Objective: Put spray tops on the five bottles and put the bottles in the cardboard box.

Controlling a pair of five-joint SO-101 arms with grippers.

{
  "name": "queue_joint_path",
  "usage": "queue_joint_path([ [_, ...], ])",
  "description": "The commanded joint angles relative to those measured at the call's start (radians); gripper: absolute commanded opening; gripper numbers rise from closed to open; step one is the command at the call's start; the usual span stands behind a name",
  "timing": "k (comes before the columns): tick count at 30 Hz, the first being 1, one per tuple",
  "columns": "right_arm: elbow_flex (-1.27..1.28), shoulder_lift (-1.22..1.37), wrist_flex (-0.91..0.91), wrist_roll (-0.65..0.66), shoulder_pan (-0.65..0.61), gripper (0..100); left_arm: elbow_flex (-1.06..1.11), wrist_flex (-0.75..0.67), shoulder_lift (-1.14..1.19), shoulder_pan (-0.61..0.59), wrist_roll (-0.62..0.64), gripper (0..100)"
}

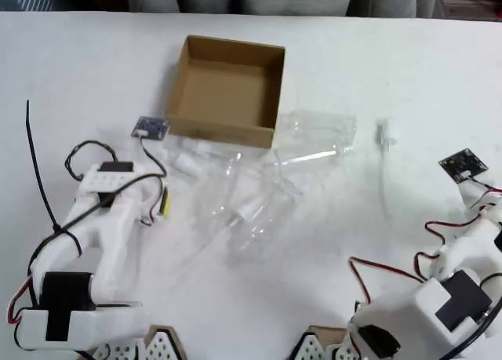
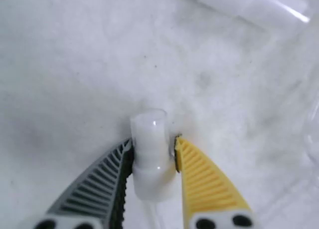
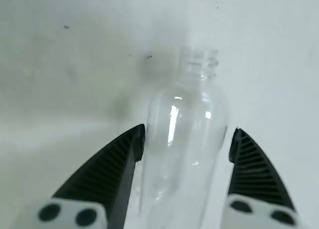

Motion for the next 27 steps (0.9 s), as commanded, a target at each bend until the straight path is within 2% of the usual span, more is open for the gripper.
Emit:
queue_joint_path([
  [1, -0.012, -0.005, -0.016, 0.012, -0.022, 23.4, -0.008, -0.021, -0.053, -0.015, -0.011, 2],
  [24, -0.014, 0.065, -0.044, 0.055, -0.047, 23.0, -0.008, -0.023, -0.053, -0.015, -0.011, 2],
  [27, -0.025, 0.065, -0.044, 0.055, -0.048, 16.8, -0.008, -0.023, -0.053, -0.015, -0.011, 2],
])
